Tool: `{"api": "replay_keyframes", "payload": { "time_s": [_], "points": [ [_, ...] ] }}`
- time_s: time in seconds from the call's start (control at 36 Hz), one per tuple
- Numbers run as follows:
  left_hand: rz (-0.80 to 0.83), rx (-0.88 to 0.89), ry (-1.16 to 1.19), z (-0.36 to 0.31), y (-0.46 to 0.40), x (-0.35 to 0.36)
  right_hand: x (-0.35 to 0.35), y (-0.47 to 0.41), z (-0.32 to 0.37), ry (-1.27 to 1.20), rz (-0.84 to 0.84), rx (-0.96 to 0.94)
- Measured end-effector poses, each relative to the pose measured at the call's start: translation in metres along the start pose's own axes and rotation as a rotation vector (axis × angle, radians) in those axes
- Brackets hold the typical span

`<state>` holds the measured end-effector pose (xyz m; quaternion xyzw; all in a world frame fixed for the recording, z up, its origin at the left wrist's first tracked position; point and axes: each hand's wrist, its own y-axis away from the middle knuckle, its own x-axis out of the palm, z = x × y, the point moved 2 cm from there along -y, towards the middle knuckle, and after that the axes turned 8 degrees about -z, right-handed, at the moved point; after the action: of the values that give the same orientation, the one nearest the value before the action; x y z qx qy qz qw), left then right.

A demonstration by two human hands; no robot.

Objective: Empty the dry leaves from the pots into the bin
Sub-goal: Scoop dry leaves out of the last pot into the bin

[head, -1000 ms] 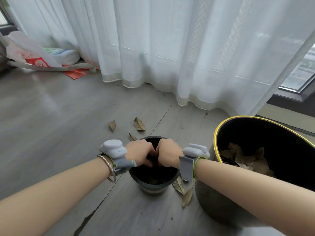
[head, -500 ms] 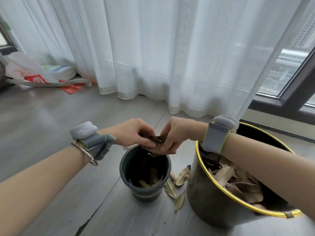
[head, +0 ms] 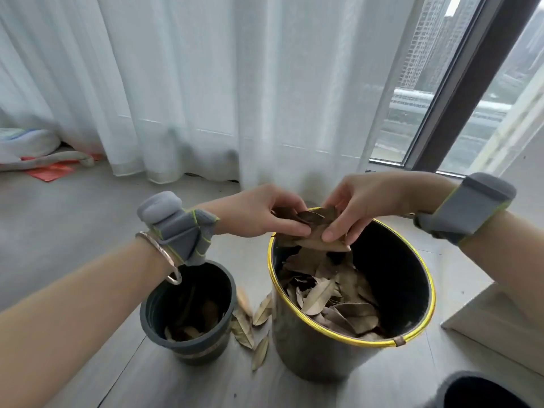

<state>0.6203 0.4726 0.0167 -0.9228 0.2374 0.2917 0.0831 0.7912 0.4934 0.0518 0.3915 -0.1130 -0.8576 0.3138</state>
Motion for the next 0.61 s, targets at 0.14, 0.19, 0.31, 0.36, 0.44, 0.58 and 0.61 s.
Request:
{"api": "replay_keyframes", "payload": {
  "time_s": [0.14, 0.19, 0.31, 0.36, 0.44, 0.58, 0.61],
  "points": [
    [0.153, -0.006, -0.141, 0.002, -0.02, 0.038, 0.004, 0.007, -0.043, 0.062, 0.074, 0.096],
    [0.223, -0.003, -0.217, 0.004, -0.025, 0.055, 0.008, 0.009, -0.06, 0.107, 0.116, 0.146],
    [0.324, 0.015, -0.35, 0.004, -0.035, 0.088, 0.011, 0.014, -0.088, 0.179, 0.179, 0.218],
    [0.344, 0.027, -0.401, 0.006, -0.039, 0.098, 0.014, 0.014, -0.093, 0.233, 0.18, 0.232],
    [0.372, 0.036, -0.474, 0.008, -0.047, 0.114, 0.02, 0.012, -0.101, 0.351, 0.157, 0.256],
    [0.439, -0.009, -0.615, 0.018, -0.056, 0.132, 0.032, 0.005, -0.111, 0.567, 0.1, 0.28],
    [0.447, -0.023, -0.627, 0.021, -0.057, 0.134, 0.035, 0.003, -0.112, 0.595, 0.094, 0.284]
  ]
}}
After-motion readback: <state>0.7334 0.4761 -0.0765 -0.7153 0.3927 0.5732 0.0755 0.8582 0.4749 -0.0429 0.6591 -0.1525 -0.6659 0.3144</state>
